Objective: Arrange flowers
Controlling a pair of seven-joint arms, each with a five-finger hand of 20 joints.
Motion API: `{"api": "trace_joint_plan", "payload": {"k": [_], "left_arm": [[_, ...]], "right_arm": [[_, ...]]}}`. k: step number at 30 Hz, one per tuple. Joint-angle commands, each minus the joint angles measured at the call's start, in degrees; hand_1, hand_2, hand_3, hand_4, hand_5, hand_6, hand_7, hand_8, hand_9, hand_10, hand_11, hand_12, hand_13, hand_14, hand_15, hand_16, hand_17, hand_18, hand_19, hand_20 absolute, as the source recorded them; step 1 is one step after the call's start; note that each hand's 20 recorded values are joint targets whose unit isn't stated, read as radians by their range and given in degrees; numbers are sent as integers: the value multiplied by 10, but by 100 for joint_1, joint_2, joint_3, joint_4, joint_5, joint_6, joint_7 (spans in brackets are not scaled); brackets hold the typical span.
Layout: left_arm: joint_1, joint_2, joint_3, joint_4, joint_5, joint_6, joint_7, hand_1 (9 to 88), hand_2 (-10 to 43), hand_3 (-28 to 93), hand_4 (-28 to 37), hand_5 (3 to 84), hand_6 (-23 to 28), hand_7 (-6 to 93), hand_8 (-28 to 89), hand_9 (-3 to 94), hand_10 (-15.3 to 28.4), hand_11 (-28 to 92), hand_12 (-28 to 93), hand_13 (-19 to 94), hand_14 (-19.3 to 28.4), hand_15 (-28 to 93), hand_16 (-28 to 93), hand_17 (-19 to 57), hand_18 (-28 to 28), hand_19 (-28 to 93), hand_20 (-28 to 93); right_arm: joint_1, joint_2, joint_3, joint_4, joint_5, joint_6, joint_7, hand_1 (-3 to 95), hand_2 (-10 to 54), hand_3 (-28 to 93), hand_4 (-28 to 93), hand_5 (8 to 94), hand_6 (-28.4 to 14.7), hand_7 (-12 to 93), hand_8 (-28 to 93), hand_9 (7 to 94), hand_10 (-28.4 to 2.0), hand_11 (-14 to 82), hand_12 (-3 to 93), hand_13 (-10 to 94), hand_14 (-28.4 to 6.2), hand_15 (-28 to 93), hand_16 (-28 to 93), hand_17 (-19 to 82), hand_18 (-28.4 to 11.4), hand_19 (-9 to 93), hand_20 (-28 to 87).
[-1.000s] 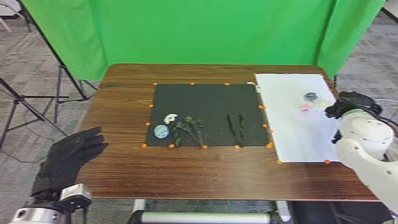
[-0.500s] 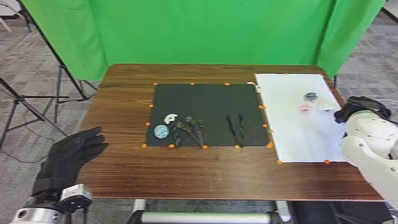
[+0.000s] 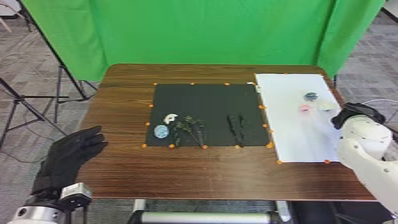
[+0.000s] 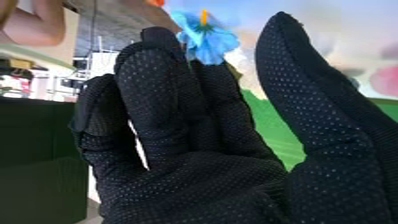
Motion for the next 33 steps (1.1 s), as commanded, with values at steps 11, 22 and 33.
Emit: {"api": "trace_joint_plan", "payload": {"k": [11, 22, 33], "left_arm": [[-21, 53, 107, 17, -84, 1, 142, 274, 31, 816, -200, 425, 119, 199, -109, 366, 211, 390, 101, 252, 268, 651, -142, -91, 228, 601, 159], [102, 50, 34, -23, -111, 46, 151, 274, 31, 816, -199, 425, 119, 198, -109, 367, 211, 389, 101, 251, 268, 651, -142, -91, 228, 601, 160], [276, 31, -149, -65, -135, 74, 132, 274, 31, 818, -199, 425, 119, 198, -109, 367, 210, 390, 101, 252, 269, 652, -142, -91, 228, 601, 160]], "right_arm": [[19, 120, -371, 335, -635, 858, -8, 544, -6, 684, -282, 728, 4, 292, -9, 825, -82, 209, 256, 752, -48, 720, 186, 415, -198, 932, 254], [165, 361, -541, -20, -984, 1453, -199, 557, -18, 689, -283, 759, 11, 282, 15, 854, -80, 212, 268, 777, -38, 712, 198, 431, -193, 932, 272], [1408, 37, -1933, -1099, -1054, 2058, -1331, 545, -21, 712, -283, 767, 7, 267, 25, 860, -81, 222, 266, 781, -40, 707, 205, 435, -196, 932, 278]]}}
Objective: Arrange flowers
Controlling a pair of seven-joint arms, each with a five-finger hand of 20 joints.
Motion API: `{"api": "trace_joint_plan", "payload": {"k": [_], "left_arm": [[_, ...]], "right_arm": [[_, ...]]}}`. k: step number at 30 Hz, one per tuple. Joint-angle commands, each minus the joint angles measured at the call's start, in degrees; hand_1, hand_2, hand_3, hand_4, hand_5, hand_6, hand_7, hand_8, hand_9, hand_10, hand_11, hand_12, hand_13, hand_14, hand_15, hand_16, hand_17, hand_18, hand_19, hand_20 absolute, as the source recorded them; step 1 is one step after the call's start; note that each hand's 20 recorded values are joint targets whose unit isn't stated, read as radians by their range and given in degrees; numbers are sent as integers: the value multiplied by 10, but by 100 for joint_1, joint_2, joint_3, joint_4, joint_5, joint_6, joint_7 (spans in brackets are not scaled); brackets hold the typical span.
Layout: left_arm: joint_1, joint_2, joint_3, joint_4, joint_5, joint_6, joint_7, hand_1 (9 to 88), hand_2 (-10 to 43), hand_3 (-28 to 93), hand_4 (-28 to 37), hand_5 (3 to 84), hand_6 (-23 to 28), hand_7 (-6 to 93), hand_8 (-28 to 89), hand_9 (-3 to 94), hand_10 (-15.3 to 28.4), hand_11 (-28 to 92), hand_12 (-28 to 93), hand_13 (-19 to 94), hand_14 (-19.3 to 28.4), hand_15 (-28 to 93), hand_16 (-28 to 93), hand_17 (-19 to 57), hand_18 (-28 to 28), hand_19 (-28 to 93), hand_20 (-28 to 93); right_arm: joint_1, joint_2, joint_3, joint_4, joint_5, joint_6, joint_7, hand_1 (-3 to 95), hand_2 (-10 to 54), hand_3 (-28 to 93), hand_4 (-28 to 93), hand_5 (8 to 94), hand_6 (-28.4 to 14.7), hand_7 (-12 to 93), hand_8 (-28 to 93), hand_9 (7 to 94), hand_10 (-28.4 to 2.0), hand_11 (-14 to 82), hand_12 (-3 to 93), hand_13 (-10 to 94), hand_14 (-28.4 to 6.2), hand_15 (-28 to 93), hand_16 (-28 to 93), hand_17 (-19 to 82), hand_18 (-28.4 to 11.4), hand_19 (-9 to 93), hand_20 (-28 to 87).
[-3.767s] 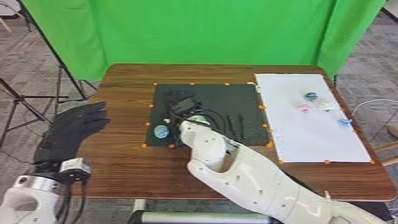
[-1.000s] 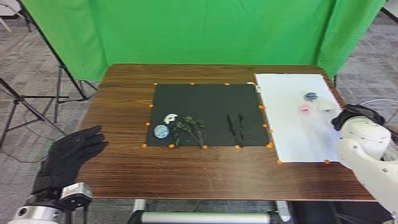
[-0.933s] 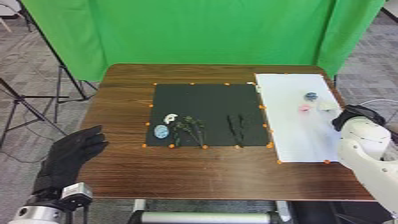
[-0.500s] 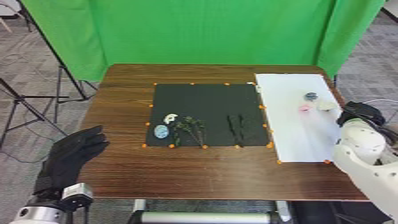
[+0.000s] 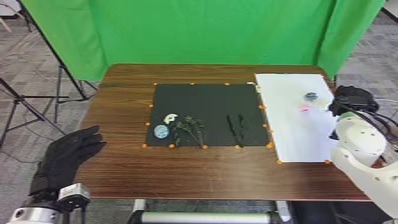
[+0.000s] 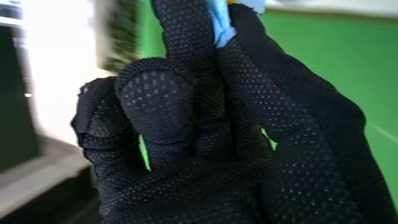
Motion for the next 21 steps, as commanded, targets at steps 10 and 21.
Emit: {"api": "trace_joint_plan", "payload": {"k": [10, 21], "left_arm": [[92, 29, -135, -36, -13, 24, -64, 273, 31, 818, -199, 426, 119, 197, -108, 366, 211, 389, 100, 252, 269, 651, -142, -91, 228, 602, 160], [112, 35, -286, 0, -39, 0, -101, 274, 32, 817, -201, 425, 119, 198, -109, 367, 211, 390, 101, 252, 268, 651, -142, -91, 228, 601, 159]], "right_arm": [[2037, -1517, -2699, -1268, 119, 161, -1514, 541, -20, 718, -283, 768, 6, 263, 26, 857, -82, 223, 267, 778, -42, 709, 210, 433, -196, 932, 283], [2217, -2803, -3419, -418, -487, -275, -1652, 538, -20, 721, -283, 766, 7, 265, 26, 855, -85, 224, 266, 774, -42, 710, 212, 428, -196, 932, 286]]}}
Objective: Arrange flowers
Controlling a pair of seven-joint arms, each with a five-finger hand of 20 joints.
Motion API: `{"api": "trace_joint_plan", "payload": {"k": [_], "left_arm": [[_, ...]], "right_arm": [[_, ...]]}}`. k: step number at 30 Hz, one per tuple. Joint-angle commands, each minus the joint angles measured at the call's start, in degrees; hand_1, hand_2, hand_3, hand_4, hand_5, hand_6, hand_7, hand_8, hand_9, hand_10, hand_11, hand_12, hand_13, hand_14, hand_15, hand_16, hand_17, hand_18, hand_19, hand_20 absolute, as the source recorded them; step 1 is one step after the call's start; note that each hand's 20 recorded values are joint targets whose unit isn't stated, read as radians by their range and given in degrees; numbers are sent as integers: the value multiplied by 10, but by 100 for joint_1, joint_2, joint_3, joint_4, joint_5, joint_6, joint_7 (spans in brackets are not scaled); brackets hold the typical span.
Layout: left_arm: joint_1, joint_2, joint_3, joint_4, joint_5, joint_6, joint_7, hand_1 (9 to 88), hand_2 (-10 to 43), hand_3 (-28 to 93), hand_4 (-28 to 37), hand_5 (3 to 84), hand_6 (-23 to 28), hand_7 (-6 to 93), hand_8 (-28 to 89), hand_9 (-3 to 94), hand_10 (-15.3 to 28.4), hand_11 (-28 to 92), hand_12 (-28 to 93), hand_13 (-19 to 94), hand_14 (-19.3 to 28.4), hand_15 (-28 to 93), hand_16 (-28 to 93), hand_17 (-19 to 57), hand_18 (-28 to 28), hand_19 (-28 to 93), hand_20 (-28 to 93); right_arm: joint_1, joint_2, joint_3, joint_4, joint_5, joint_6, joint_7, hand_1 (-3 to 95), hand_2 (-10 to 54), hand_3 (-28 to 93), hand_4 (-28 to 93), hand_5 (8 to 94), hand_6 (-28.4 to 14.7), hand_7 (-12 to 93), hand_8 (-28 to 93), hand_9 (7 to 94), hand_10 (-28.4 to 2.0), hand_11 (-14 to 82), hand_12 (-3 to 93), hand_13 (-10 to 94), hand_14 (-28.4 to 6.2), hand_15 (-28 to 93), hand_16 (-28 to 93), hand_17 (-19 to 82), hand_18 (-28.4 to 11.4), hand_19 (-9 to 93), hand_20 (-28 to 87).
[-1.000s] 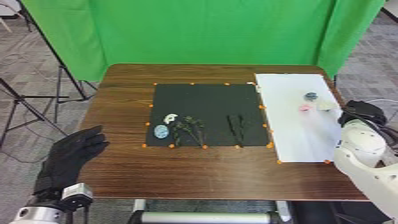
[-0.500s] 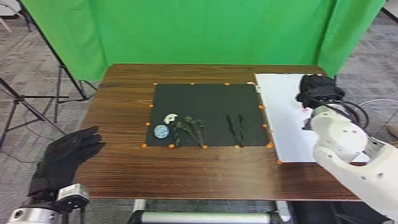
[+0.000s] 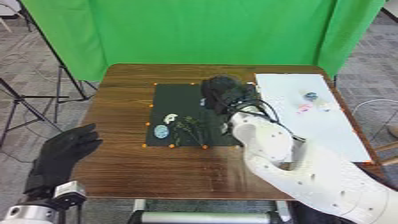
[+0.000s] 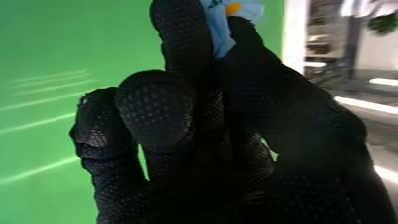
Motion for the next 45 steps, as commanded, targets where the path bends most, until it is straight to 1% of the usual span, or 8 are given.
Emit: {"api": "trace_joint_plan", "payload": {"k": [1, 7, 13, 25, 32, 38, 44, 45], "left_arm": [[25, 6, -73, 2, 2, -17, -86, 273, 32, 818, -200, 425, 119, 198, -109, 367, 211, 390, 101, 252, 269, 651, -142, -91, 228, 601, 159], [-94, 4, -17, 39, 2, -37, -95, 274, 32, 817, -200, 426, 119, 198, -109, 367, 211, 389, 101, 252, 268, 652, -142, -91, 228, 601, 160], [-282, -85, 22, 76, 125, -164, -293, 273, 32, 817, -200, 426, 119, 198, -109, 367, 211, 389, 101, 251, 270, 652, -142, -91, 227, 601, 159], [-571, -215, 68, 135, 293, -353, -580, 273, 32, 817, -199, 426, 120, 197, -108, 367, 211, 389, 101, 251, 269, 652, -142, -90, 228, 601, 160], [-692, -236, 115, 166, 332, -393, -666, 273, 32, 816, -199, 426, 120, 197, -108, 368, 211, 390, 101, 252, 268, 652, -142, -91, 228, 601, 160], [-687, -245, 109, 169, 333, -409, -678, 274, 31, 817, -199, 426, 119, 198, -108, 367, 211, 390, 101, 252, 268, 652, -142, -91, 228, 601, 159], [-723, -260, 134, 177, 337, -411, -686, 273, 31, 818, -198, 426, 120, 198, -109, 368, 210, 389, 101, 252, 268, 652, -142, -91, 228, 601, 160], [-733, -283, 122, 177, 375, -442, -741, 273, 31, 818, -198, 426, 120, 198, -109, 368, 211, 389, 101, 252, 268, 652, -142, -91, 228, 601, 160]], "right_arm": [[-5, -1012, -296, 619, -455, -329, -68, 538, -20, 722, -283, 766, 7, 265, 25, 854, -84, 224, 266, 774, -42, 710, 212, 428, -196, 932, 286], [-42, -1372, -228, 1018, -582, -452, 74, 535, -19, 725, -283, 764, 8, 268, 22, 853, -85, 224, 265, 773, -42, 710, 212, 428, -196, 932, 285], [-179, -1582, -215, 1257, -750, -496, 185, 534, -19, 726, -283, 762, 8, 270, 17, 853, -85, 224, 264, 773, -43, 710, 212, 427, -196, 932, 284], [-260, -1814, -121, 1679, -1090, -498, 329, 523, -20, 738, -283, 758, 7, 269, 8, 847, -83, 218, 262, 771, -46, 707, 209, 426, -197, 932, 279], [-142, -1855, -245, 1802, -1189, -364, 536, 519, -22, 746, -283, 753, 4, 269, 3, 841, -83, 212, 266, 763, -50, 704, 207, 420, -199, 932, 268], [-237, -1929, -141, 1738, -1021, -585, 604, 498, -53, 759, -283, 737, -7, 267, -3, 825, -86, 198, 279, 747, -59, 711, 207, 407, -203, 932, 257], [-327, -1973, -88, 1655, -1024, -630, 550, 430, -91, 795, -283, 699, -20, 254, -11, 773, -114, 261, 239, 720, -71, 728, 198, 390, -208, 932, 252], [-329, -1962, -99, 1620, -948, -661, 590, 425, -92, 798, -283, 695, -22, 250, -12, 768, -117, 269, 234, 717, -72, 729, 198, 389, -209, 932, 252]]}}
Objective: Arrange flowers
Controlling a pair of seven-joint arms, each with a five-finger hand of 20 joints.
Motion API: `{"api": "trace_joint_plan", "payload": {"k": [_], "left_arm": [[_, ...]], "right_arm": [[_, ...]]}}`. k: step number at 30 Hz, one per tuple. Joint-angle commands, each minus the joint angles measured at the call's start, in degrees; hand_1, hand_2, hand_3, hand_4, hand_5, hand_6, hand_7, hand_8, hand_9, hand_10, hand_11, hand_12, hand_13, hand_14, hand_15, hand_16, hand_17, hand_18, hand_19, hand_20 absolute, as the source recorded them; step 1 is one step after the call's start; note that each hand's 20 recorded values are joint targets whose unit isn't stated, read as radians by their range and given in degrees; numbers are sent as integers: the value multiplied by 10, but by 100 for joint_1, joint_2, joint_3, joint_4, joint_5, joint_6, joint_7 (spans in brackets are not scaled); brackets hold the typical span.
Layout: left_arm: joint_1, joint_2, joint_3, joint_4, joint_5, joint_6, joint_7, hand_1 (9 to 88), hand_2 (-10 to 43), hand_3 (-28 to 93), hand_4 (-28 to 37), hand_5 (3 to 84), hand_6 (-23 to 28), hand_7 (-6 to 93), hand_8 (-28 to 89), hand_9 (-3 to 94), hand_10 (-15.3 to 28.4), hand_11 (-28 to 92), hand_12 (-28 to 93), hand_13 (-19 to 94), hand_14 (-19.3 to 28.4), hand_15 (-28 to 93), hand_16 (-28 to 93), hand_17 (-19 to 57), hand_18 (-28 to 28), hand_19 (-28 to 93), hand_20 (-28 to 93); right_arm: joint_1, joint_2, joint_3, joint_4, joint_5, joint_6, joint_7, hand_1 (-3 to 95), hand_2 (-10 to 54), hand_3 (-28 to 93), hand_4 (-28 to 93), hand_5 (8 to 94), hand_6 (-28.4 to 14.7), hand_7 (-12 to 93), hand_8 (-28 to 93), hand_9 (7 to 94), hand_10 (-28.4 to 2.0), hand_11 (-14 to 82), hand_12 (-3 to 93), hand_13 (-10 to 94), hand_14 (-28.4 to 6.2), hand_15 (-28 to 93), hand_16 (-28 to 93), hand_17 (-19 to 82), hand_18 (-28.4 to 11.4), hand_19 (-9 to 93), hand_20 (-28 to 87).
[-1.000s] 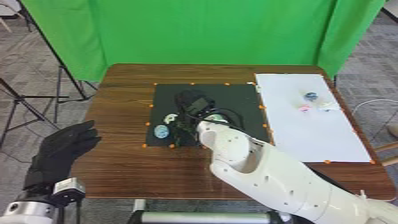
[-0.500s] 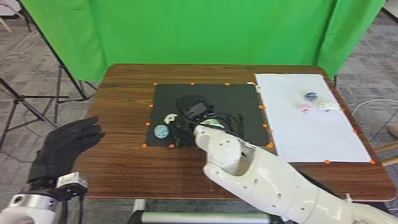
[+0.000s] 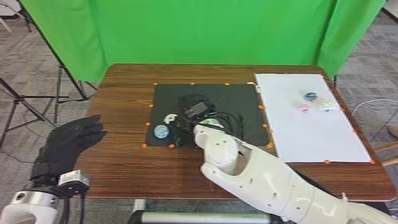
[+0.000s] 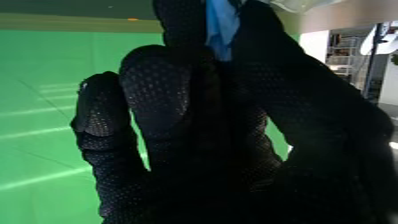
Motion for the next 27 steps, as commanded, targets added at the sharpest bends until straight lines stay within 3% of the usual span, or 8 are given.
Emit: {"api": "trace_joint_plan", "payload": {"k": [1, 10, 19, 27], "left_arm": [[-2, -91, 10, 9, 80, -96, -113, 273, 30, 818, -198, 426, 119, 198, -108, 368, 211, 389, 101, 252, 268, 652, -142, -90, 228, 601, 160], [58, -133, -32, -9, 108, -106, -146, 275, 28, 817, -197, 426, 119, 197, -109, 367, 210, 389, 101, 252, 268, 652, -142, -90, 227, 601, 159], [204, -142, -66, -42, 86, -65, -83, 277, 25, 816, -195, 425, 119, 198, -109, 367, 210, 389, 101, 254, 269, 652, -141, -91, 228, 600, 160], [597, -93, -136, -137, -54, 145, 213, 276, 25, 817, -194, 426, 119, 199, -109, 368, 211, 388, 100, 254, 270, 652, -141, -91, 228, 600, 160]], "right_arm": [[-72, -98, 42, -173, 143, -146, 66, 421, -93, 801, -283, 691, -23, 248, -13, 763, -119, 274, 231, 713, -74, 732, 199, 387, -209, 932, 252], [-167, -64, 106, -342, 141, -507, 8, 382, -95, 838, -283, 659, -30, 236, -130, 705, -143, 324, 188, 683, -87, 750, 194, 366, -215, 932, 243], [170, 148, -195, -396, 75, -405, 188, 388, -95, 846, -282, 640, -40, 235, -135, 679, -151, 326, 186, 668, -95, 757, 190, 351, -222, 932, 233], [874, 430, -600, -473, -110, -158, 324, 387, -95, 850, -283, 637, -50, 224, -132, 665, -164, 322, 182, 660, -104, 760, 181, 349, -232, 932, 230]]}}
